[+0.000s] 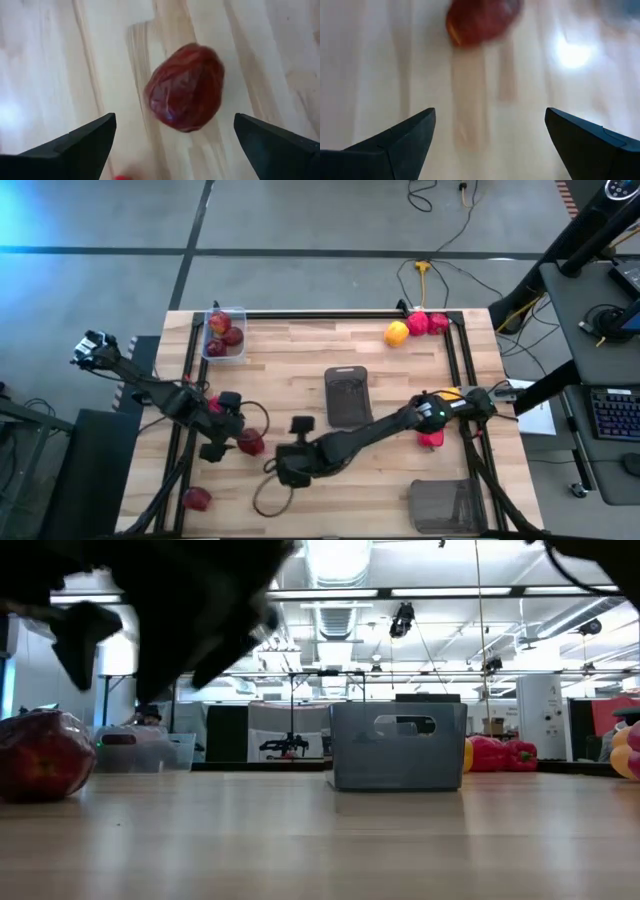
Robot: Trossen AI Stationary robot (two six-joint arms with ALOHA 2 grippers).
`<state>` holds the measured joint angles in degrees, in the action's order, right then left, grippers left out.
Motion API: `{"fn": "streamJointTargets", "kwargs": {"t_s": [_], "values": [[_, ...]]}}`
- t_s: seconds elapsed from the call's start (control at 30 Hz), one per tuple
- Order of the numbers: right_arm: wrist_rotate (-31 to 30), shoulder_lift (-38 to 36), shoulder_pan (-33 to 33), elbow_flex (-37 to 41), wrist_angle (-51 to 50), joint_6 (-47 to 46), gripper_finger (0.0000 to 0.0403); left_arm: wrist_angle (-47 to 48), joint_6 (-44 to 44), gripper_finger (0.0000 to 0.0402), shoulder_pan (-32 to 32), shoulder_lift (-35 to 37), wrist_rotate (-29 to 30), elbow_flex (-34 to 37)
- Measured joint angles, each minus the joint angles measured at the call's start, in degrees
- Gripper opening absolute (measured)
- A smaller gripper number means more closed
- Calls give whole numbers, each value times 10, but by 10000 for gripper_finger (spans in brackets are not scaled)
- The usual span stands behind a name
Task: Sort produce into baskets
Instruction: Put the dark red apple into the transparent bin
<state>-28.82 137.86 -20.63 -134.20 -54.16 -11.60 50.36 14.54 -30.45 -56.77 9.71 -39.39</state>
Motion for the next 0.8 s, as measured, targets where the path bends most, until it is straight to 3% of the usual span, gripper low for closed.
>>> {"fn": "streamJointTargets", "kwargs": {"t_s": [0.13,0.23,0.47,0.63,0.8], "values": [[-74,-43,-27,0,-135,-86,368,-15,-6,387,1,-22,-9,0],[-92,-69,-41,0,-193,-148,368,-18,-8,387,1,-45,-12,-1],[-118,-91,-60,0,-204,-253,368,-14,-66,387,0,-122,-2,-42],[-117,-86,-66,2,-208,-272,368,-13,-125,387,0,-185,-4,-57],[-118,-86,-71,5,-218,-280,368,-34,-132,386,0,-232,-13,-51]]}}
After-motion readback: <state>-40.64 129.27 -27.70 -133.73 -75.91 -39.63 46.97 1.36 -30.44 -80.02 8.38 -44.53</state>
